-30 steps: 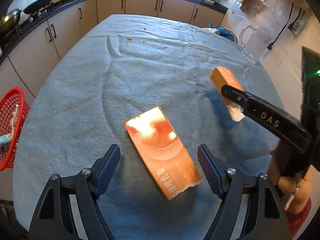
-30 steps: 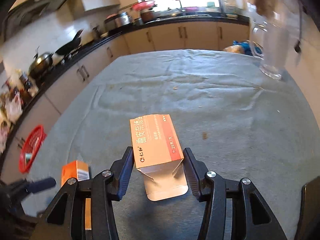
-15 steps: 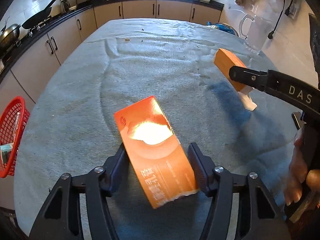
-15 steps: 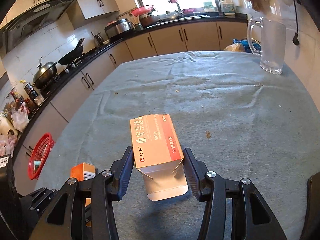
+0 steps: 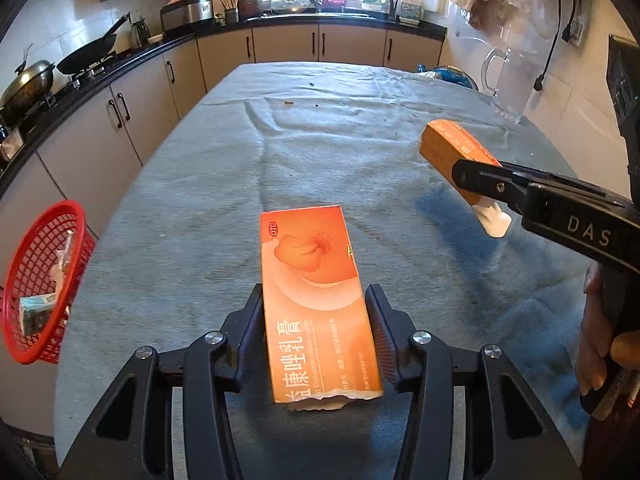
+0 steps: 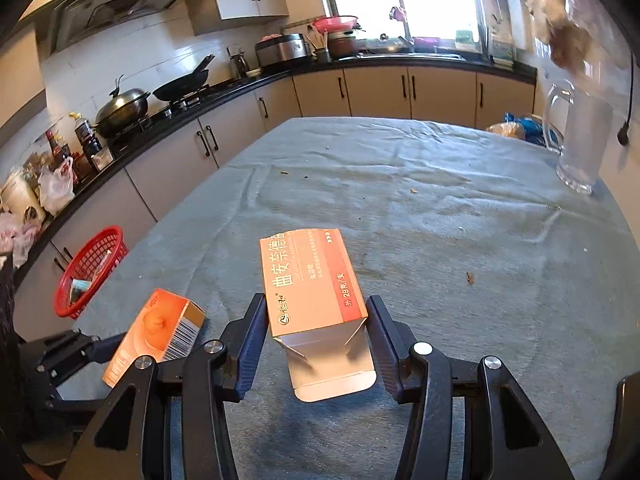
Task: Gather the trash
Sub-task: 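Carry both orange boxes with both tools over the red basket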
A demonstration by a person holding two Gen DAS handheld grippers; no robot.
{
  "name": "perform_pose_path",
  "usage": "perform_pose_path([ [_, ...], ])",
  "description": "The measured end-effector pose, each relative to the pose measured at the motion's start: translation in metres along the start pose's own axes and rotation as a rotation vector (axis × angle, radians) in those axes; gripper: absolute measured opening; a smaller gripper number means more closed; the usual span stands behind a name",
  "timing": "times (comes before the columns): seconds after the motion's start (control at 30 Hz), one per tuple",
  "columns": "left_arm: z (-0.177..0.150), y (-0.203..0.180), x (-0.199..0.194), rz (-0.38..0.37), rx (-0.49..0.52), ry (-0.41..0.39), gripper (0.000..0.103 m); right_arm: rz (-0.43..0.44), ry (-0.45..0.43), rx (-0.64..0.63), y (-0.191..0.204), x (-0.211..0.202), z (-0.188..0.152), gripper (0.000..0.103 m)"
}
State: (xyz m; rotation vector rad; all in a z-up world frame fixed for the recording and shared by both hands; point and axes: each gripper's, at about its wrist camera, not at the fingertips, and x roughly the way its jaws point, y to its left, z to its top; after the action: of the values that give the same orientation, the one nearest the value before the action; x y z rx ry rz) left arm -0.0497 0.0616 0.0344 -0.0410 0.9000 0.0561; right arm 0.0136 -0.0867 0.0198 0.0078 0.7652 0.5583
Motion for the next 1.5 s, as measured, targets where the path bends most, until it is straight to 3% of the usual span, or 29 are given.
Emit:
perform_pose_path([
  [0.3, 0.001, 0.006, -0.01, 0.04, 0.024, -0.061, 0.048, 0.009, -0.038, -0.044, 0.009, -0.006, 0.0, 0.054],
  [0.93, 0.001, 0.049, -0.024, 0.037, -0.013, -0.145, 0.048, 0.024, 0.023, 0.01, 0.016, 0.005, -0.003, 0.054],
  [1.5, -0.01, 0.121, -0.054, 0.087, -0.129, -0.214, 0.048, 0.123, 0.055, 0.04, 0.092, 0.002, 0.001, 0.054],
])
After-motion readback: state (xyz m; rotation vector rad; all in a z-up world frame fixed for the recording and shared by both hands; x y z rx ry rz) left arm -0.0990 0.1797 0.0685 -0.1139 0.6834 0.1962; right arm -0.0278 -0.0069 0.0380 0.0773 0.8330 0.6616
